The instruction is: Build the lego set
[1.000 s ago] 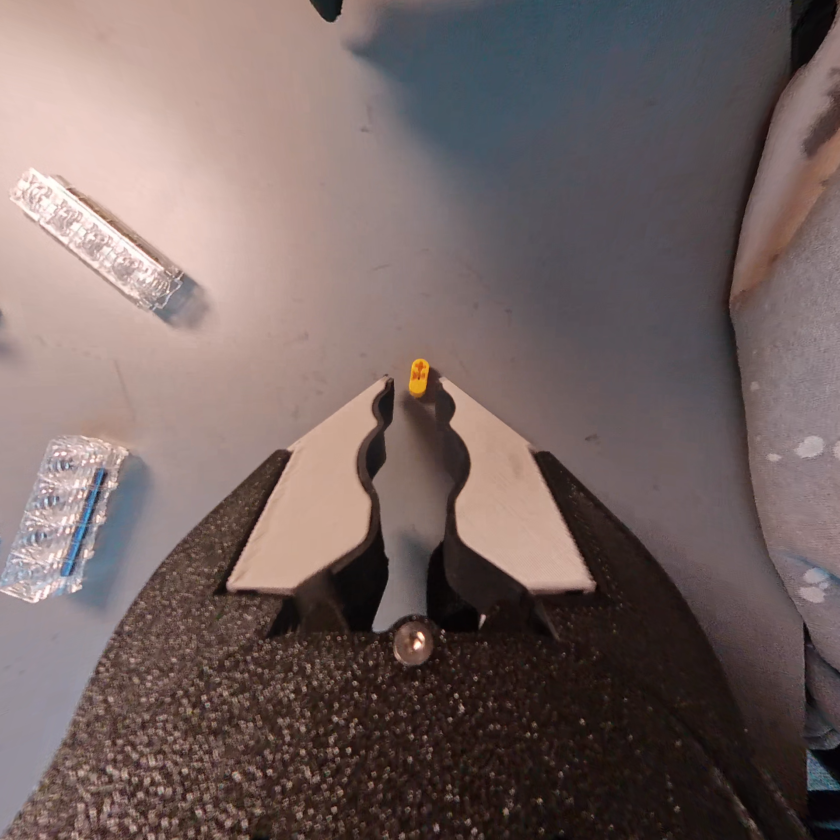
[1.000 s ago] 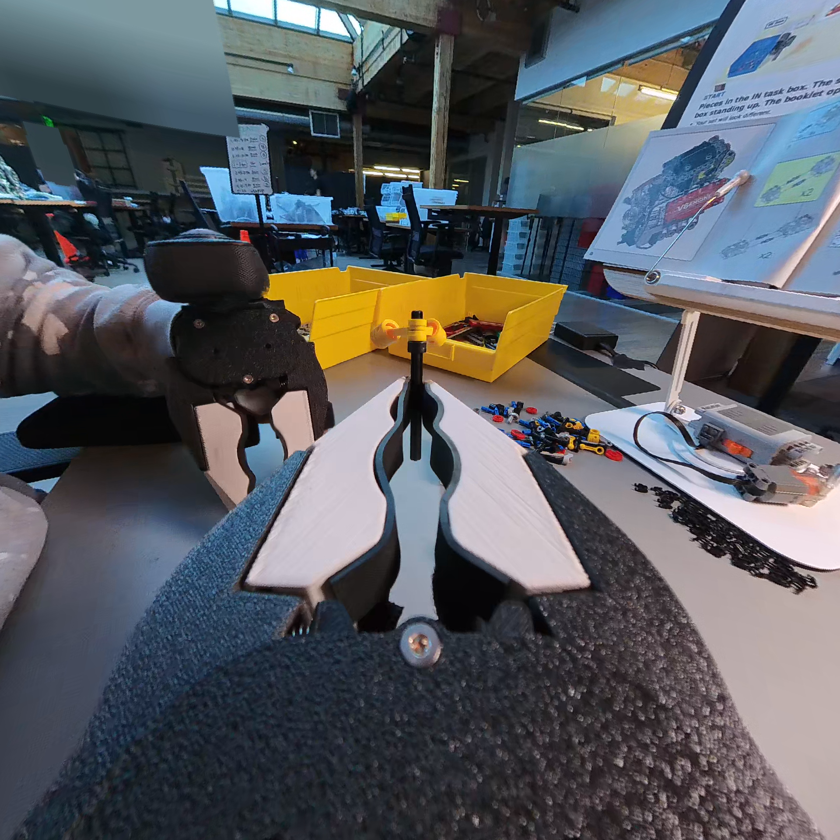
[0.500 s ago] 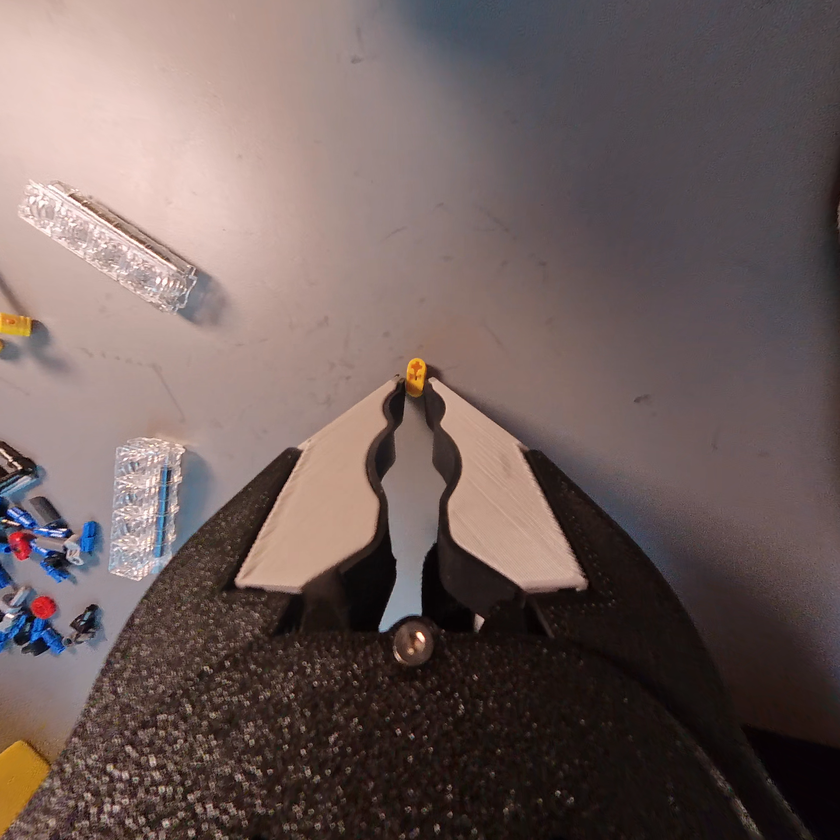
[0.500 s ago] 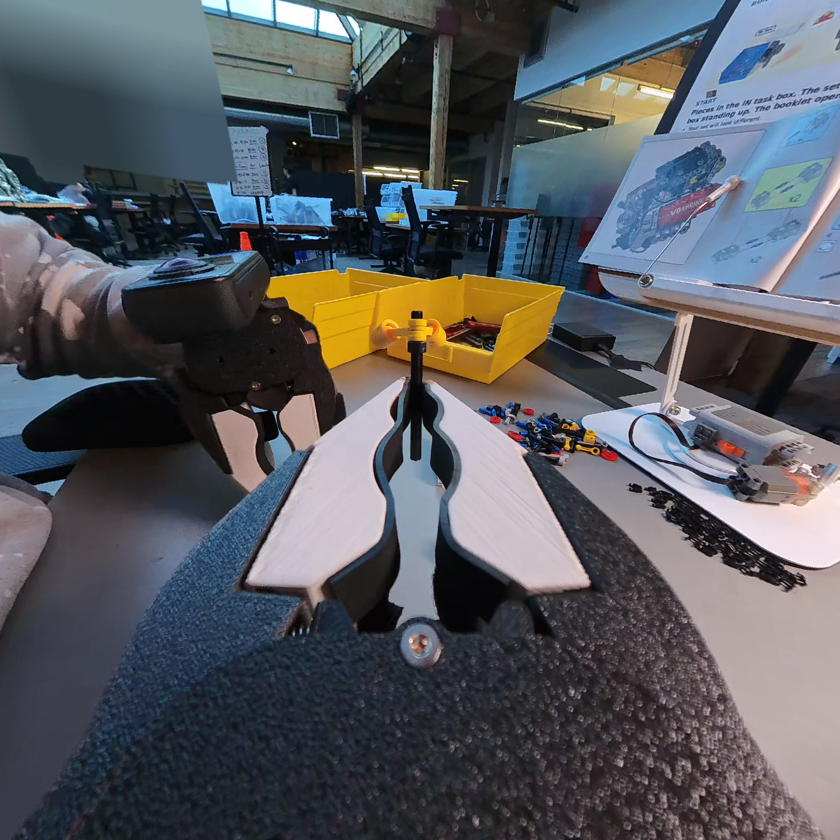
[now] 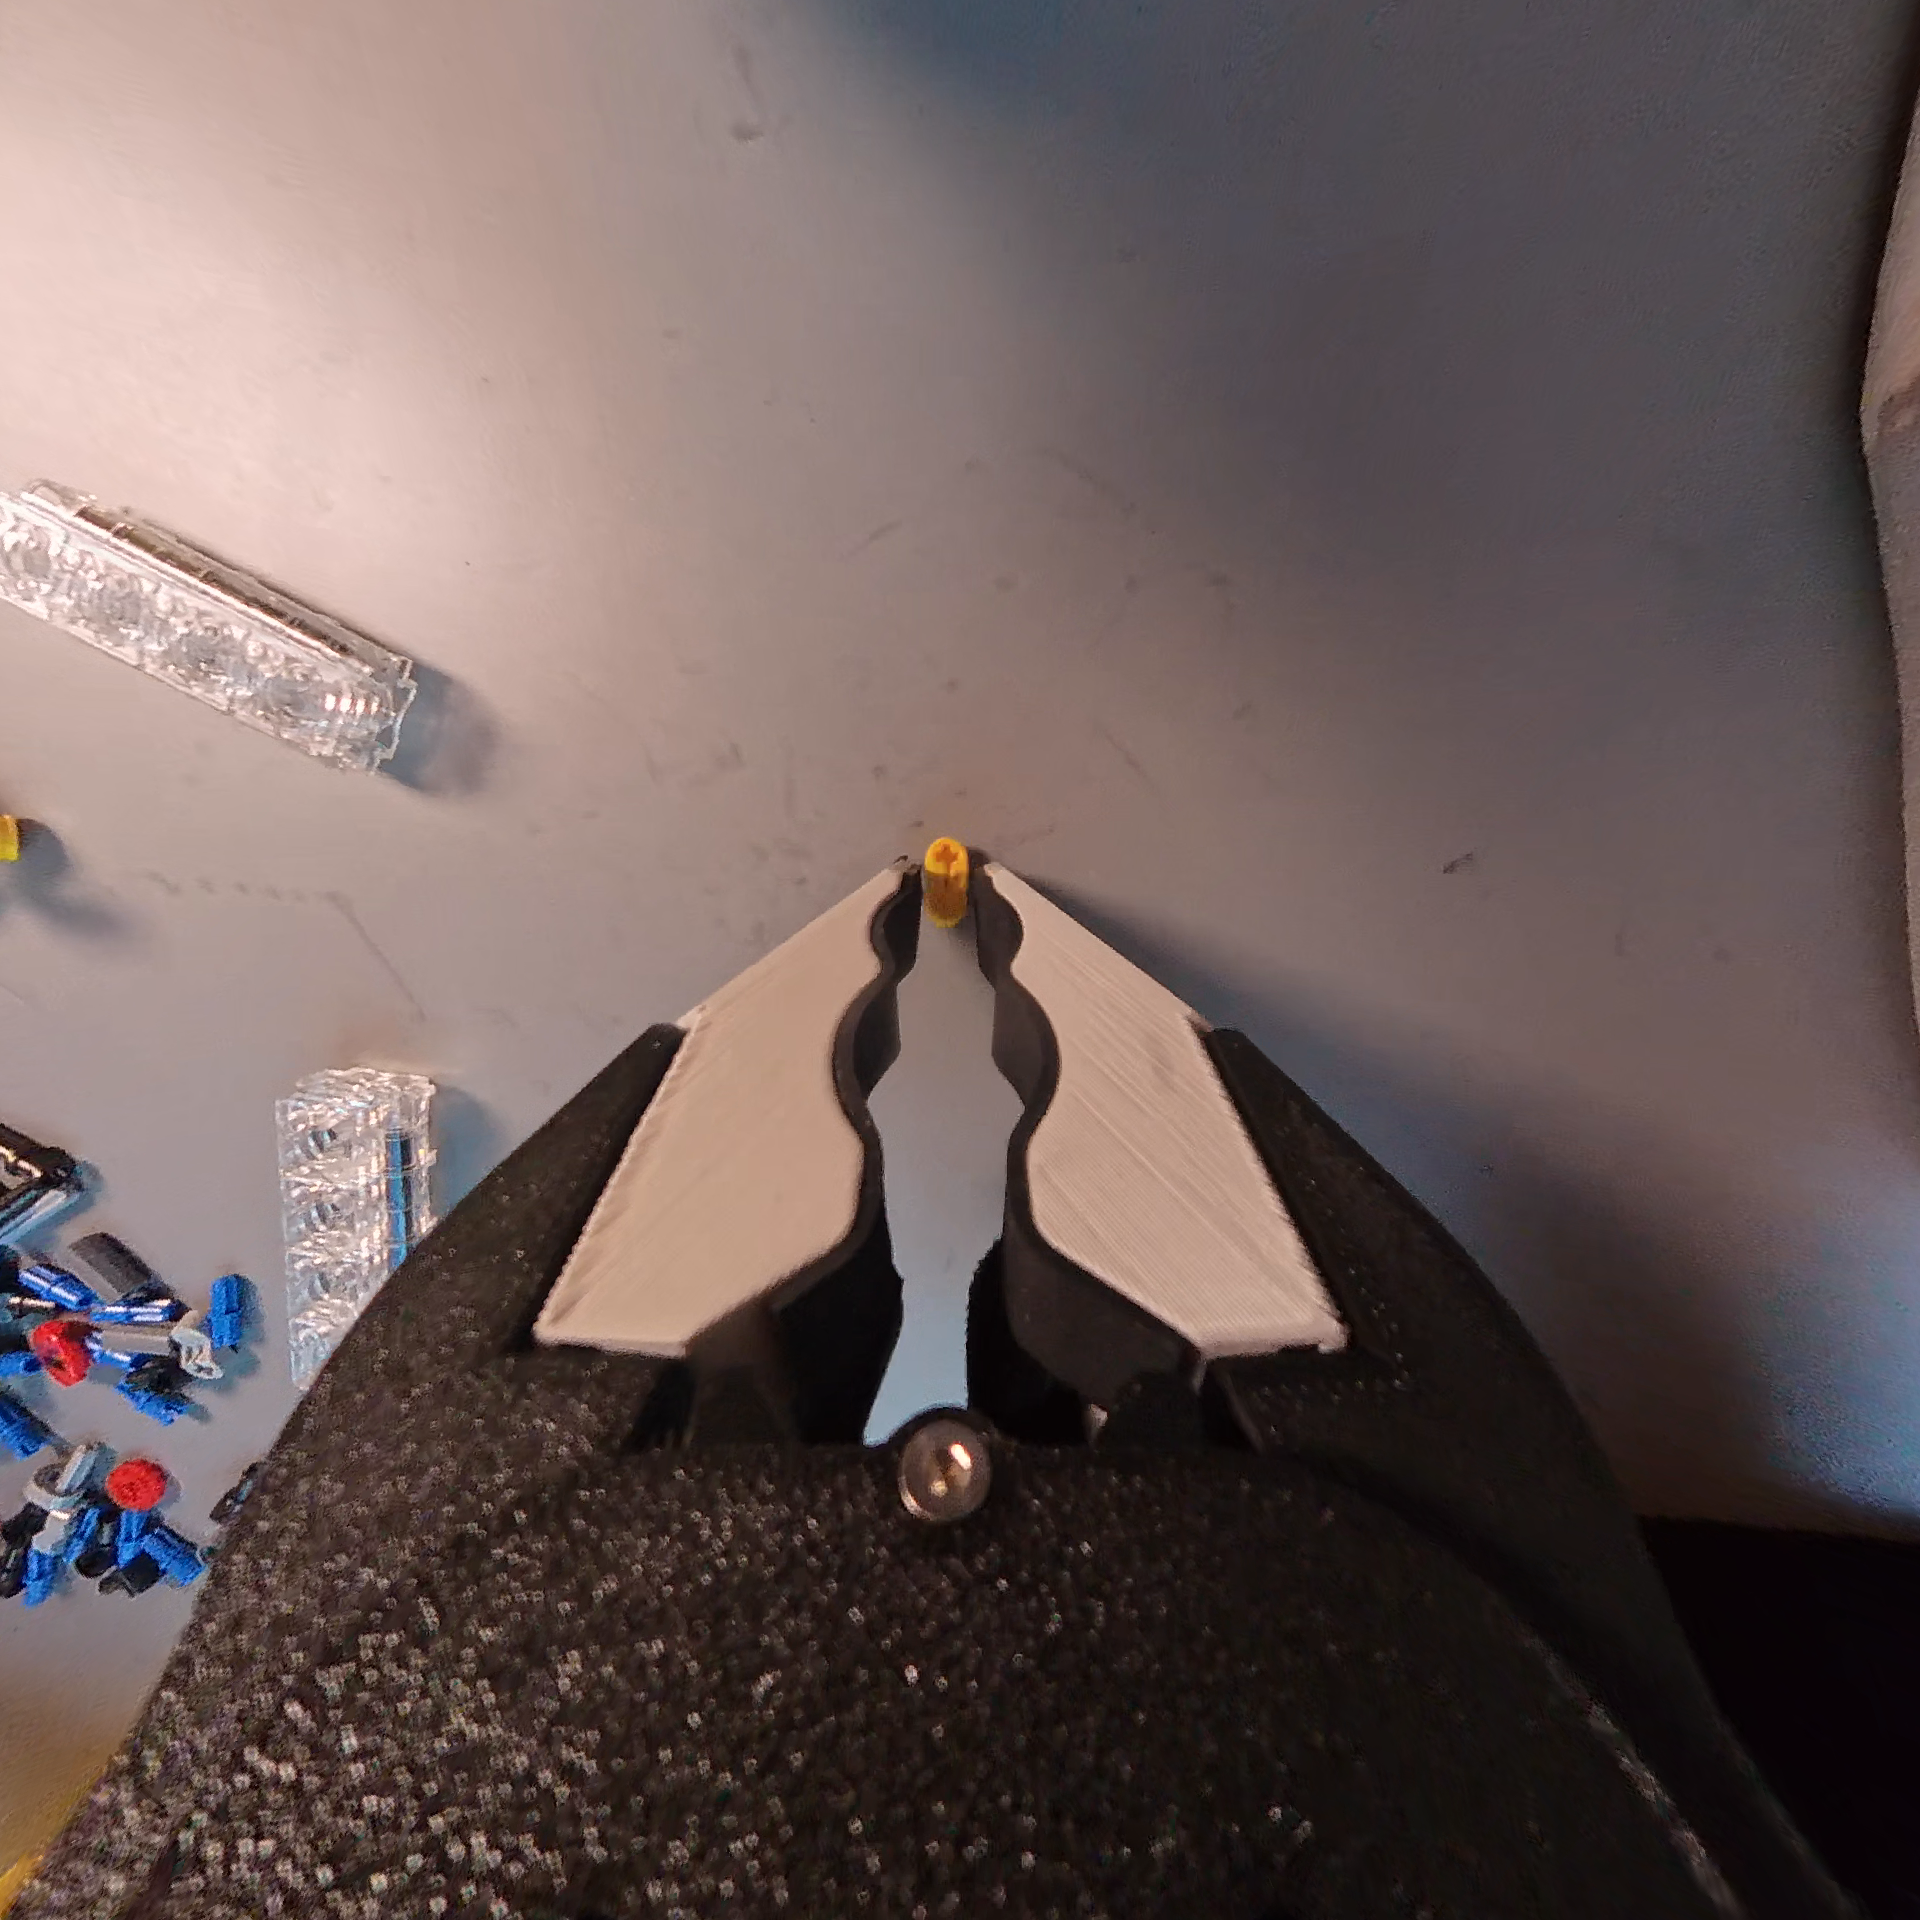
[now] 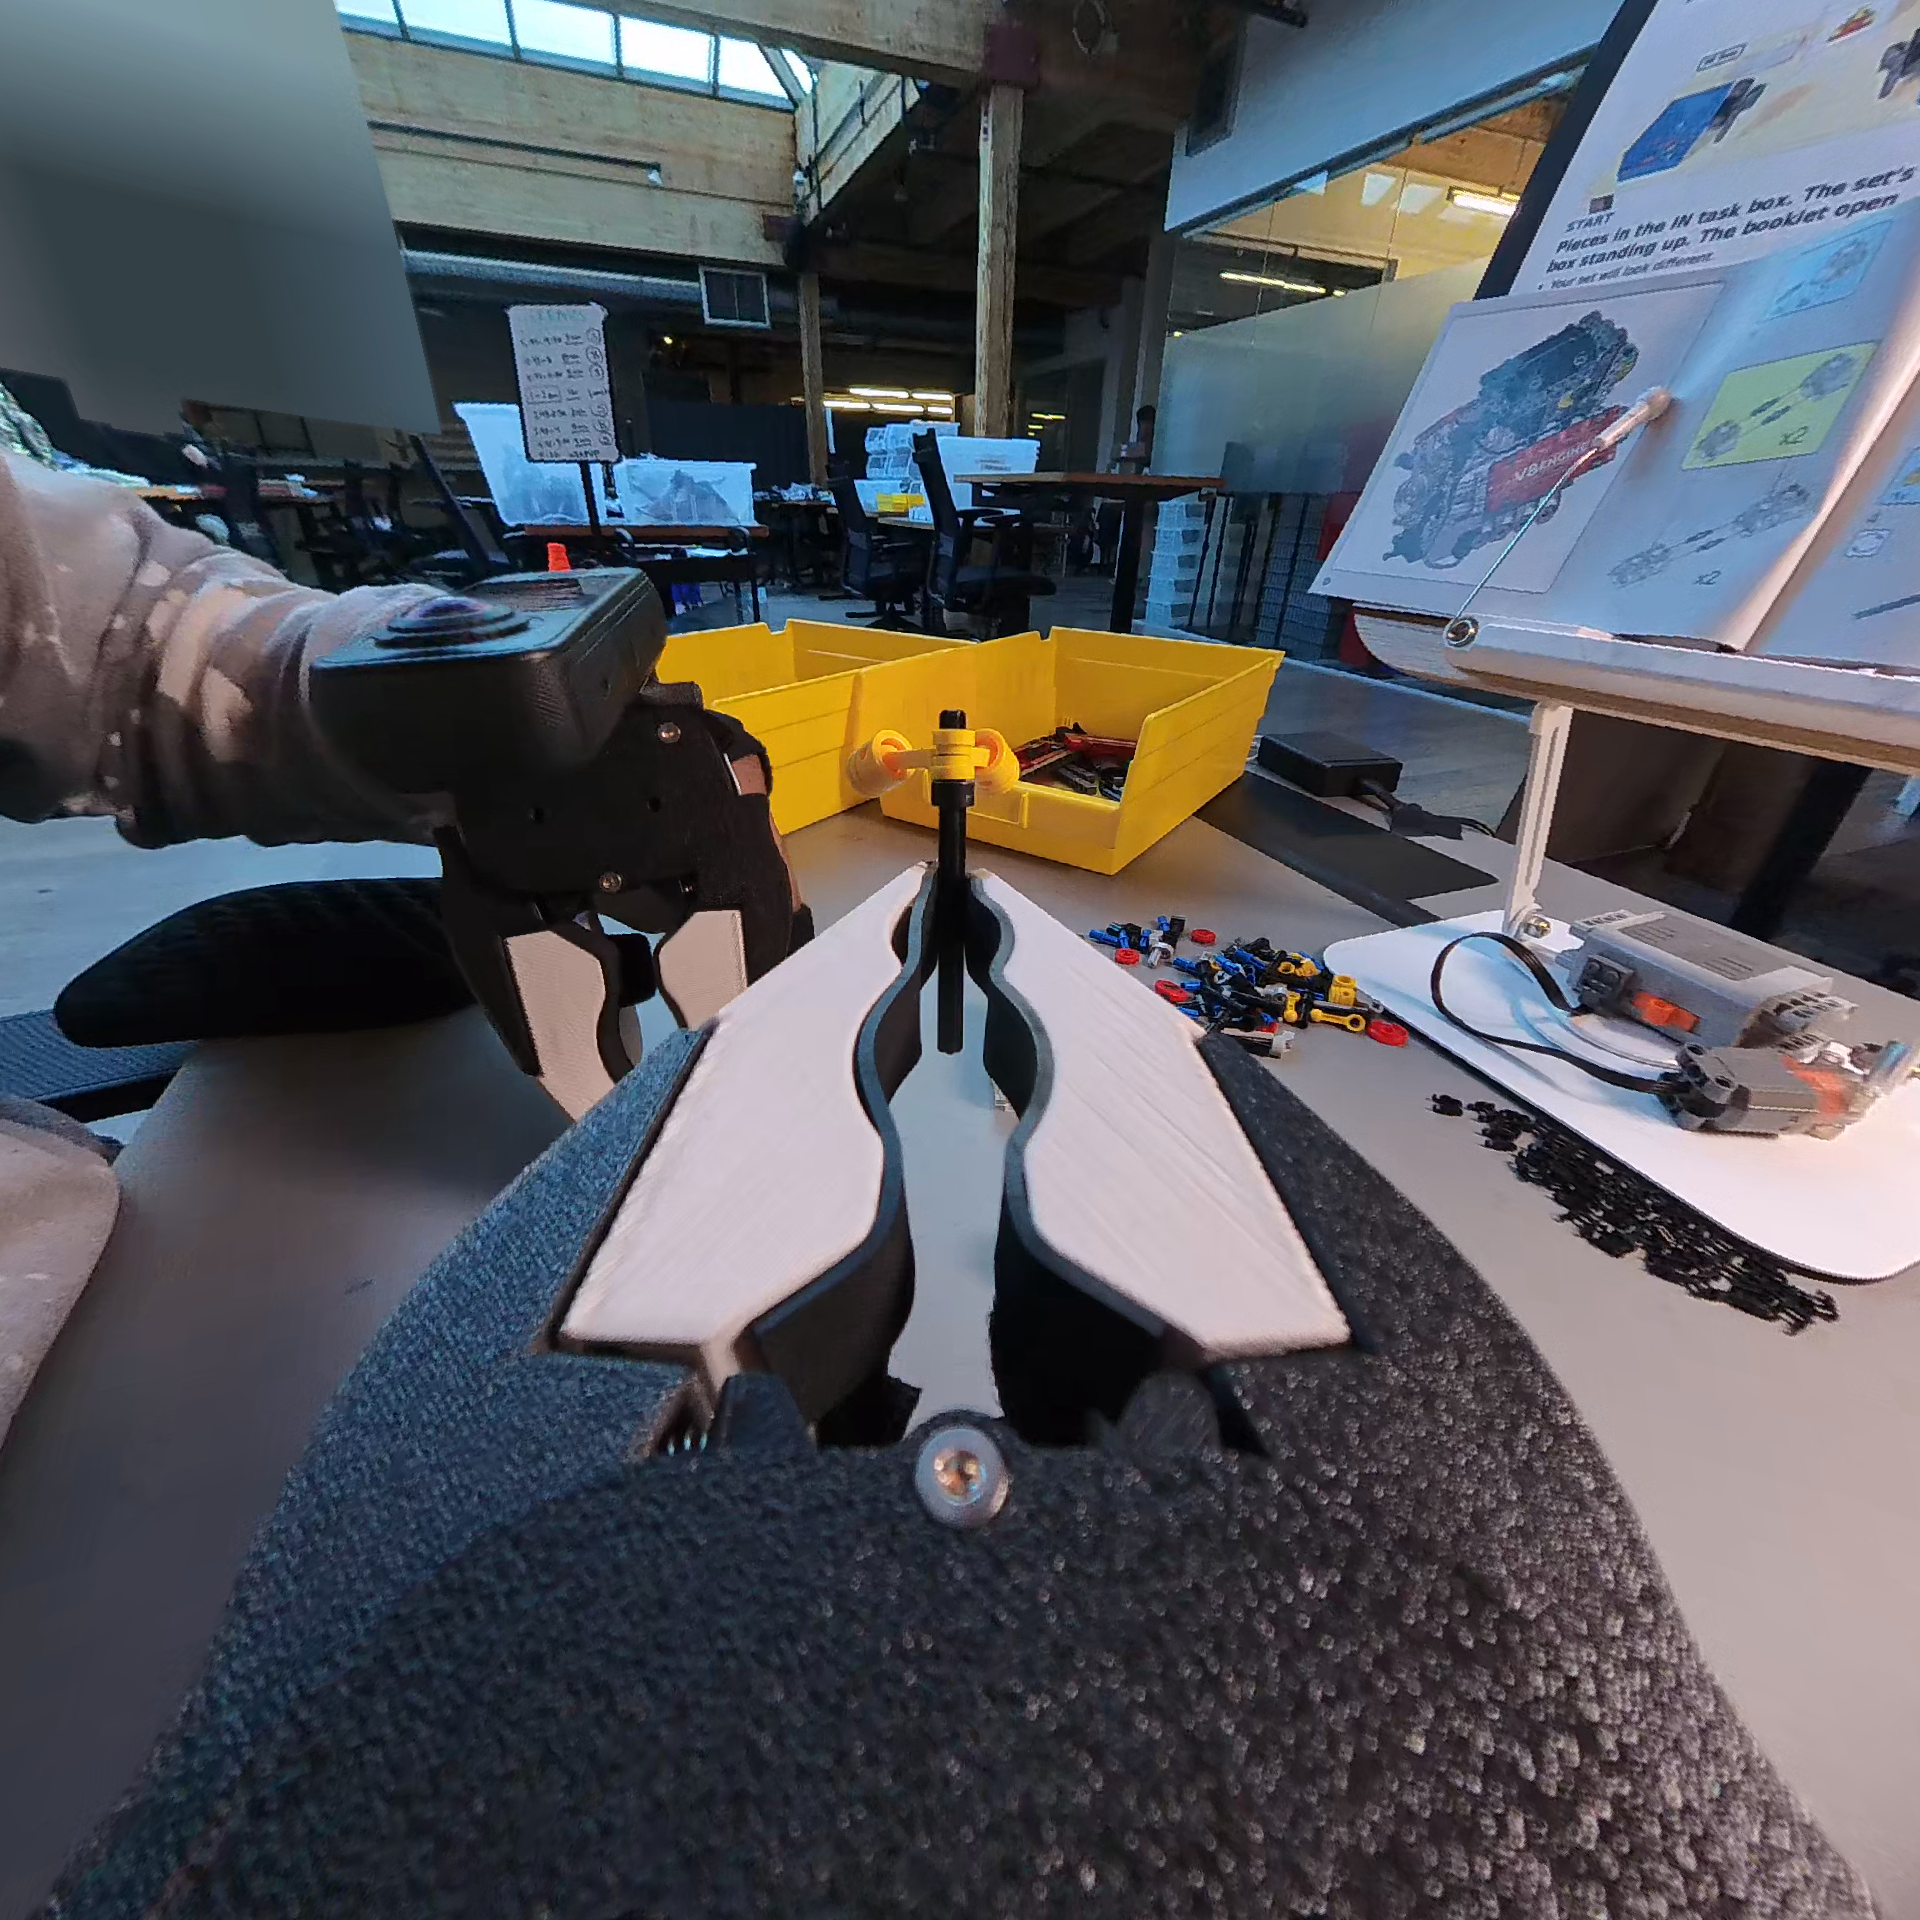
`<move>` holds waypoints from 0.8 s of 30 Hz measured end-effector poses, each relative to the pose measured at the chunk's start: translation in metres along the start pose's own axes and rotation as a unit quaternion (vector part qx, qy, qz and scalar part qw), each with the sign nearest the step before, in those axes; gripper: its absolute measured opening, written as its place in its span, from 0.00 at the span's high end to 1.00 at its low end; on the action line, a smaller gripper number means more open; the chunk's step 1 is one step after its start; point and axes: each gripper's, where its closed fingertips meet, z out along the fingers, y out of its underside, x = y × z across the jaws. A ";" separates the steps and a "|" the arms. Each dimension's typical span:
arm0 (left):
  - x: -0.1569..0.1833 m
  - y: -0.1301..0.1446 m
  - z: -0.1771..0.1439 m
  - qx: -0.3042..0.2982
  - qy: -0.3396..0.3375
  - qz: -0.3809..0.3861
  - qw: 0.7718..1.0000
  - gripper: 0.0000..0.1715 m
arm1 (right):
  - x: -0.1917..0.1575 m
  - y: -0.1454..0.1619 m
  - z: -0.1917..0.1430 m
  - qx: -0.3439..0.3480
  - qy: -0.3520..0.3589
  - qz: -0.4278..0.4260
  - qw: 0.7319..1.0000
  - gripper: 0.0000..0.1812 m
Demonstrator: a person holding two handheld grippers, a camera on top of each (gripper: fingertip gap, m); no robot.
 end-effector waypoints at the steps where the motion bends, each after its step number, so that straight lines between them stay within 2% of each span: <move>1: 0.001 0.000 0.001 -0.003 0.004 0.004 1.000 0.95 | 0.000 0.000 0.000 0.000 0.000 0.000 1.000 0.98; 13: 0.002 0.002 0.001 0.034 0.002 -0.039 0.999 0.95 | 0.000 0.003 0.000 0.001 -0.006 0.011 1.000 0.98; 17: 0.001 0.001 0.000 0.047 -0.002 -0.031 0.998 0.96 | -0.003 0.003 0.001 0.003 -0.016 0.009 1.000 0.98; 18: 0.000 -0.001 -0.002 0.065 0.001 -0.036 0.997 0.96 | -0.004 0.002 0.000 0.007 -0.020 0.010 1.000 0.98; 20: -0.006 -0.015 -0.027 0.151 0.009 -0.064 0.986 0.96 | -0.007 -0.002 -0.001 0.015 -0.031 0.014 0.999 0.98; 24: -0.028 -0.058 -0.125 0.353 0.004 -0.090 0.931 0.96 | -0.015 -0.003 0.000 0.020 -0.054 0.022 0.998 0.98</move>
